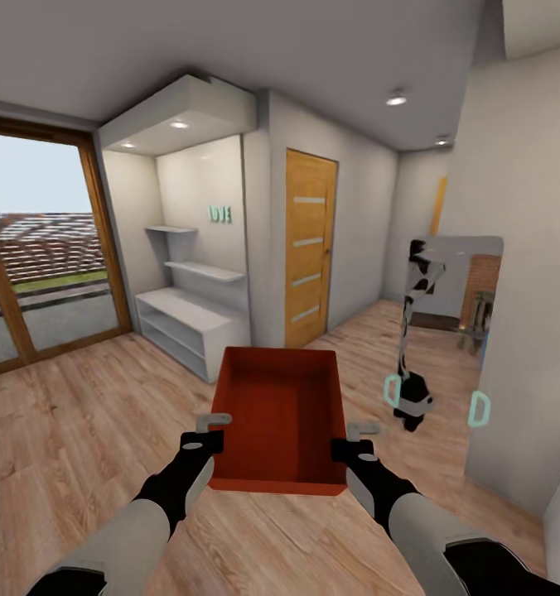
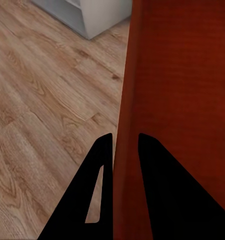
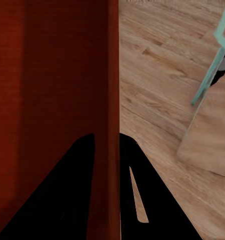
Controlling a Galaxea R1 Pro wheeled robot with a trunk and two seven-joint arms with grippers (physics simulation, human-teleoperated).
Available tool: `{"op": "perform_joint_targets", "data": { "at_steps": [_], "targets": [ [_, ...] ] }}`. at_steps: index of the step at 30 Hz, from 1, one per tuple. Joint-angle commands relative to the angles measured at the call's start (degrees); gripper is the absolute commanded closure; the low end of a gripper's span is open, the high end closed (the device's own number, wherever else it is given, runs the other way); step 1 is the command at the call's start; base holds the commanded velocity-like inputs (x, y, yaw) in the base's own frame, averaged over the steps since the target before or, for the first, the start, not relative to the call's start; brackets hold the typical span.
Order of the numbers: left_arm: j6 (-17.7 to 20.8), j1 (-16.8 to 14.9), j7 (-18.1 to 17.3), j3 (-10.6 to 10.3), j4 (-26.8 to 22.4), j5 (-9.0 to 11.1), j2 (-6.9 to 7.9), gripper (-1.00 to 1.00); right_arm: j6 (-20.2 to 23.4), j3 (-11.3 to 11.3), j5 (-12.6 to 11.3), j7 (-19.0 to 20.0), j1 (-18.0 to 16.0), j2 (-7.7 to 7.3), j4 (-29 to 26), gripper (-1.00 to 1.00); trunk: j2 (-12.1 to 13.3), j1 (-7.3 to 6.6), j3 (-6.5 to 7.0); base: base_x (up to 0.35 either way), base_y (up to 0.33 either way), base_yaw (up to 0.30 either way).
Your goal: Move the two storage containers from the living room to the garage. In the garage, place one container on the floor and stack the other container on top of it (either order is fine).
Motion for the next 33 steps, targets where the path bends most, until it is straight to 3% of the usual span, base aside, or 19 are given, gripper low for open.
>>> {"op": "perform_joint_targets", "data": {
  "at_steps": [1, 33],
  "targets": [
    [0.54, -0.02, 0.99, 0.07, -0.16, -0.96, 0.61, 1.00, -0.13, 0.22, -0.08, -0.36, -0.01, -1.52, 0.04, 1.00, -0.04, 0.05, -0.02, 0.323, 0.000, 0.000],
    [0.54, -0.02, 1.02, 0.07, -0.16, -0.78, 0.62, 1.00, -0.13, 0.13, -0.16, -0.36, -0.01, -1.52, -0.01, 1.00, -0.04, 0.05, -0.02, 0.324, 0.000, 0.000]
  ]
}}
